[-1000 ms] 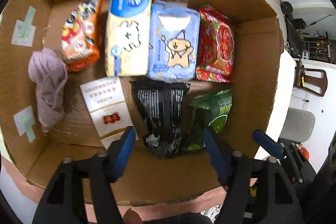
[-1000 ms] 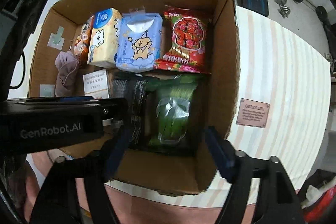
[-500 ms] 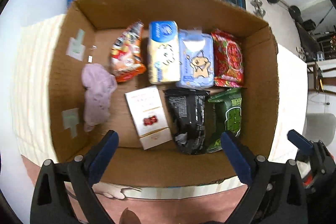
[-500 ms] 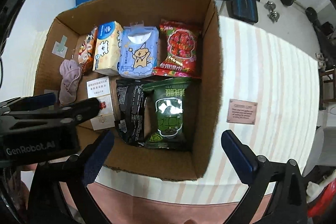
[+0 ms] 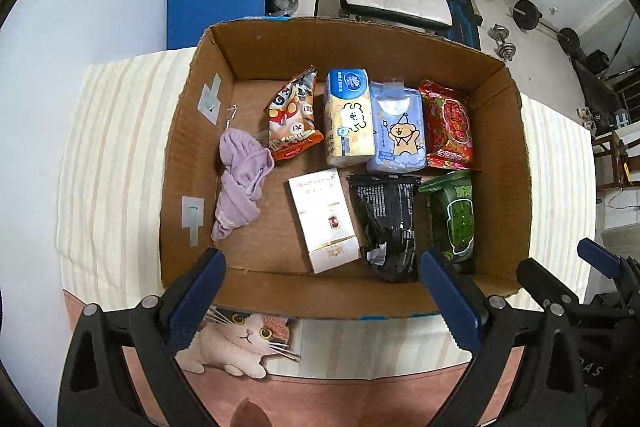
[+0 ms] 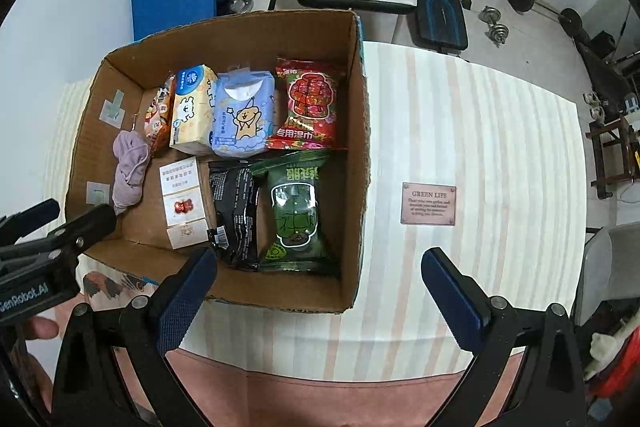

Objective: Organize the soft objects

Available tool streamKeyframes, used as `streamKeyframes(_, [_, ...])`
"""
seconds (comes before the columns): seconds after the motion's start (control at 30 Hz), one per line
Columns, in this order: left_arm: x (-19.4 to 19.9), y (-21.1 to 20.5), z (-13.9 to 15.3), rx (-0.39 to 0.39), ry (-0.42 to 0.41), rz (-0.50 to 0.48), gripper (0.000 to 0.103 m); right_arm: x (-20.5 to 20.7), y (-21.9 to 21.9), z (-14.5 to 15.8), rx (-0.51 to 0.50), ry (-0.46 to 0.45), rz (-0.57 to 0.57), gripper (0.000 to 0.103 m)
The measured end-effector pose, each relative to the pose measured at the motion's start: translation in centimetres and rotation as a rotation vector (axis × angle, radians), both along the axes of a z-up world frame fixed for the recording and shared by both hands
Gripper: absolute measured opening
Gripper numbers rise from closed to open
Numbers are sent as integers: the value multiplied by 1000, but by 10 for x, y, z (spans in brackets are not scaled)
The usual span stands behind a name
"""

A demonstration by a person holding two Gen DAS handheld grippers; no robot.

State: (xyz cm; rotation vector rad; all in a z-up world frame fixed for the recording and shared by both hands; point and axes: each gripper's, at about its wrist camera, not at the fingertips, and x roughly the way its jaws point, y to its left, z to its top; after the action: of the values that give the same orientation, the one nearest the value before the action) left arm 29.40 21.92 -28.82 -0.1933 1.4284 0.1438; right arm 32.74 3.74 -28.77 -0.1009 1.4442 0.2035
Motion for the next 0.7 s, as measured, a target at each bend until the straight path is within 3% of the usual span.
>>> streamKeyframes(0.13, [-10, -5, 20, 5, -46, 1, 100, -8, -6, 11, 23, -24, -15, 103])
streamKeyframes(0.27, [-32, -18, 57, 76, -123, -10, 100, -23, -16, 37, 45, -82, -24, 103])
streamKeyframes(0.7, [-127, -48, 179, 95, -359, -7, 100, -131, -59, 174, 135, -321, -42, 103])
